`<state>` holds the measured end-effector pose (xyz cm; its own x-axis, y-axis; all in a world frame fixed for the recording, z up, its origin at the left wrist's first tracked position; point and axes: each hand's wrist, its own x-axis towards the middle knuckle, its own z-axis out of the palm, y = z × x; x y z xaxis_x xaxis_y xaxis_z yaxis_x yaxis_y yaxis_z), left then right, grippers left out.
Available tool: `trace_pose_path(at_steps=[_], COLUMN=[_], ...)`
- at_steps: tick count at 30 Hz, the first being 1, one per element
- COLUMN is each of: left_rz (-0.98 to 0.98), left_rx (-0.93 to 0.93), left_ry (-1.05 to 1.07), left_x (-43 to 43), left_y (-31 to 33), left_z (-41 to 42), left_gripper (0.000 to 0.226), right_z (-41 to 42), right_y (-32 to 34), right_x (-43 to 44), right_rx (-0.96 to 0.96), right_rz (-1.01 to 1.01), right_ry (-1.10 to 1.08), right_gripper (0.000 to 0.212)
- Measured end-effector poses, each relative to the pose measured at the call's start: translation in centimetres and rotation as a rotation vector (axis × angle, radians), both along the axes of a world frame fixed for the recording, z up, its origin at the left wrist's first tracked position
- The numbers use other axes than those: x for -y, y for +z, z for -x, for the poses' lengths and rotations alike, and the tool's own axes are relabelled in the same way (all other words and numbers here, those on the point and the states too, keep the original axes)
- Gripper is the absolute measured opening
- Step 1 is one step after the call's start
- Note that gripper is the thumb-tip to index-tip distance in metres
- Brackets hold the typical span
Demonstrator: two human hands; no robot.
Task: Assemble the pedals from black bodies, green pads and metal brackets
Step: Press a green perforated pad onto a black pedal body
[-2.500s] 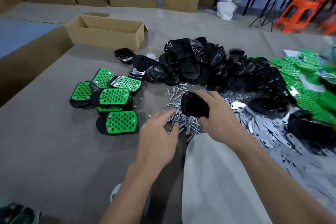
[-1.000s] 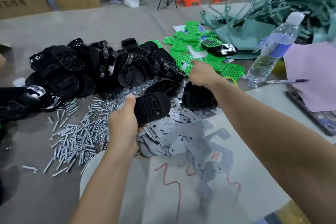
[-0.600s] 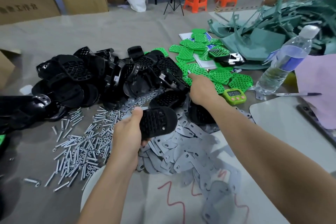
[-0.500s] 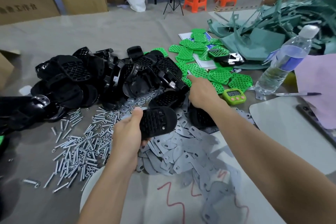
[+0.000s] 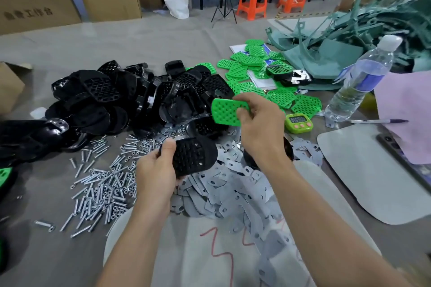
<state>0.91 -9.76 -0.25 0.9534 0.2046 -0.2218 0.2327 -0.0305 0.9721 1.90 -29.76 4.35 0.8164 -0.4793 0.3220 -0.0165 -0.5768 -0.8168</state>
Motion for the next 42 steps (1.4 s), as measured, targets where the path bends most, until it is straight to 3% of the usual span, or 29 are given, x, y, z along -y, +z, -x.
trace_pose_path(at_steps=[5, 10, 16, 22, 27, 30, 35, 39, 42], left_rz=[-0.236, -0.137, -0.013, 0.051, 0.178, 0.116, 0.100, 0.129, 0.241], left_rx=[0.100, 0.051, 0.087, 0.082, 0.051, 0.064, 0.171, 0.213, 0.159], left_ry=[0.040, 0.036, 0.028, 0.063, 0.158, 0.166, 0.013, 0.014, 0.053], left_x=[-1.4, -2.0, -2.0, -2.4, -2.8, -3.0, -3.9, -4.7, -5.4], left_y=[-0.7, -0.7, 0.0, -0.1, -0.3, -0.4, -0.6, -1.2, -1.8], left_z=[-0.2, 1.1, 3.1, 4.1, 4.4, 4.4, 3.5, 2.3, 1.3], left_gripper=[0.049, 0.050, 0.057, 0.044, 0.042, 0.047, 0.031, 0.024, 0.045], right_z=[3.1, 4.9, 6.5, 7.2, 7.4, 6.9, 5.6, 3.8, 2.4], right_y=[0.3, -0.7, -1.0, -1.0, -1.3, -1.4, -1.8, -2.4, -3.2], right_x=[-4.2, -5.8, -7.6, -9.2, -10.6, -10.7, -10.7, -10.7, -10.4], right_rx=[-0.093, -0.332, -0.287, -0.257, -0.221, -0.203, -0.174, -0.107, -0.061], right_rz=[-0.315, -0.235, -0.358, -0.390, -0.276, -0.154, -0.257, -0.310, -0.367], right_ry=[0.289, 0.413, 0.373, 0.354, 0.402, 0.384, 0.355, 0.371, 0.403], right_gripper=[0.027, 0.021, 0.021, 0.018, 0.020, 0.013, 0.015, 0.017, 0.017])
